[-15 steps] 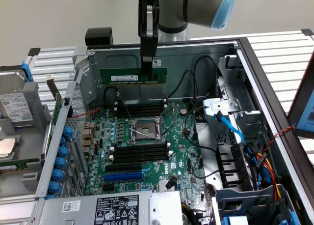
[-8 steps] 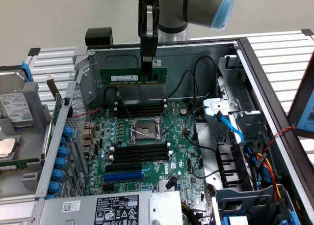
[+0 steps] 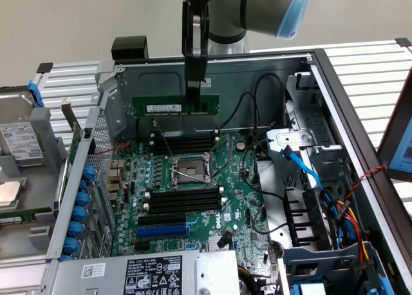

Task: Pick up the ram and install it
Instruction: 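Insert the ram into the slot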

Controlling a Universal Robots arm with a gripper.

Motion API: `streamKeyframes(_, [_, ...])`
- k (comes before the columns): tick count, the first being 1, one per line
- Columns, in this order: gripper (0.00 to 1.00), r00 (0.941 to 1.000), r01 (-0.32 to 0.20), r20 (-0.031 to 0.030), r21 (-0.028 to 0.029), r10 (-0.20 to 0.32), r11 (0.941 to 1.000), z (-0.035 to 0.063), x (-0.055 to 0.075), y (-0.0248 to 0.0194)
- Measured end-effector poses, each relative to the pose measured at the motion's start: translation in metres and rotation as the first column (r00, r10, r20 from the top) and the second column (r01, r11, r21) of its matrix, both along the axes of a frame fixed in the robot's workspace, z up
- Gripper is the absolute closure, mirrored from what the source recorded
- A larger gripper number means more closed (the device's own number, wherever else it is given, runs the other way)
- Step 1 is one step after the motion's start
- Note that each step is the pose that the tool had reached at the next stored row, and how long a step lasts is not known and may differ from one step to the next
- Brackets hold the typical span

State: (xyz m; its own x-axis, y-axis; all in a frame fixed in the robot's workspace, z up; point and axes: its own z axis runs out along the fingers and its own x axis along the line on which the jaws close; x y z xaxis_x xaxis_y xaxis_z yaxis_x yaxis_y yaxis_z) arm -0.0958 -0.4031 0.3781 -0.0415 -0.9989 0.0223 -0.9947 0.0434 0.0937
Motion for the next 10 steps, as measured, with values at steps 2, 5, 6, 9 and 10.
streamKeyframes(2, [0.88, 1.0, 0.0, 0.0001, 0.0, 0.0, 1.0, -0.0036, 0.0, 0.0])
streamKeyframes(5, [0.88, 1.0, 0.0, 0.0, 0.0, 0.0, 1.0, -0.009, 0.0, 0.0])
streamKeyframes(6, [0.88, 1.0, 0.0, 0.0, 0.0, 0.0, 1.0, -0.0109, 0.0, 0.0])
streamKeyframes(9, [0.88, 1.0, 0.001, 0.0, 0.0, -0.001, 1.0, -0.0163, 0.0, 0.0])
streamKeyframes(10, [0.88, 1.0, 0.001, 0.0, 0.0, -0.001, 1.0, -0.0182, 0.0, 0.0])
